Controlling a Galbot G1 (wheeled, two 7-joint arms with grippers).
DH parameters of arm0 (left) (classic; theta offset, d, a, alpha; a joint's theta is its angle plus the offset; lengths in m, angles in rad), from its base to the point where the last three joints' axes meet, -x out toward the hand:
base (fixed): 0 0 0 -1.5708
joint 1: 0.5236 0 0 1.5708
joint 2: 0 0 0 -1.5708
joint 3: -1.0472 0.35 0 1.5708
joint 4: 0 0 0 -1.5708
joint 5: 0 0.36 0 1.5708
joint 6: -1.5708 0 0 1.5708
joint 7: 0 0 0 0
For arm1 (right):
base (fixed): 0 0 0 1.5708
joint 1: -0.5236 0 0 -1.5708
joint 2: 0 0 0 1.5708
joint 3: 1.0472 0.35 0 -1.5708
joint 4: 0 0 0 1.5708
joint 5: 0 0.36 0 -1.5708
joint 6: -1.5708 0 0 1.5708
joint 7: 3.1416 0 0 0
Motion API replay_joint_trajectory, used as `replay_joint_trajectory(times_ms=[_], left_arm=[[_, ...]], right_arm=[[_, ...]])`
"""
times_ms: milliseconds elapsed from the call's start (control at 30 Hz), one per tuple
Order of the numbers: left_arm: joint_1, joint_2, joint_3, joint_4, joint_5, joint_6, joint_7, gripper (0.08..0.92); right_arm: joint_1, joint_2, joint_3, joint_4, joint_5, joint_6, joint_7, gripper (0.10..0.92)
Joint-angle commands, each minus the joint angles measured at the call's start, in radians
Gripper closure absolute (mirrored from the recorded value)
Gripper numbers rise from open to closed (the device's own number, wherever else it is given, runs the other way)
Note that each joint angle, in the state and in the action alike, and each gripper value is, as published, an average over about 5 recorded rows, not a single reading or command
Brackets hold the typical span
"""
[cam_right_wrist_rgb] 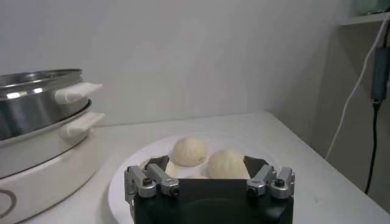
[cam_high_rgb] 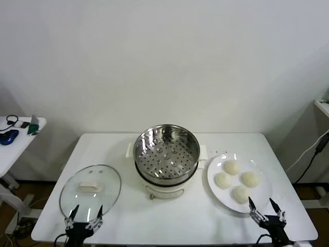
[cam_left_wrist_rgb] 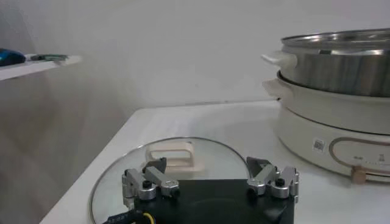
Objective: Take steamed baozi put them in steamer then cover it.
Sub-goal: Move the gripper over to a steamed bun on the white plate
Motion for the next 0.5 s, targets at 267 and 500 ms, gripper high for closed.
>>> replay_joint_trajectory(times_ms=[267,500], left_arm=[[0.001,0.003,0.016,-0.007,0.007,-0.008,0.001,0.177],[0.005,-0.002,0.022,-0.015,0.018,-0.02,0.002,0.177]], right_arm=[[0.732,-0.612,-0.432,-0.209,-0.129,-0.409,-0.288,0.203],[1.523,-0.823,-1.284,-0.438,-0.346,-0.205,-0.752,0.203]])
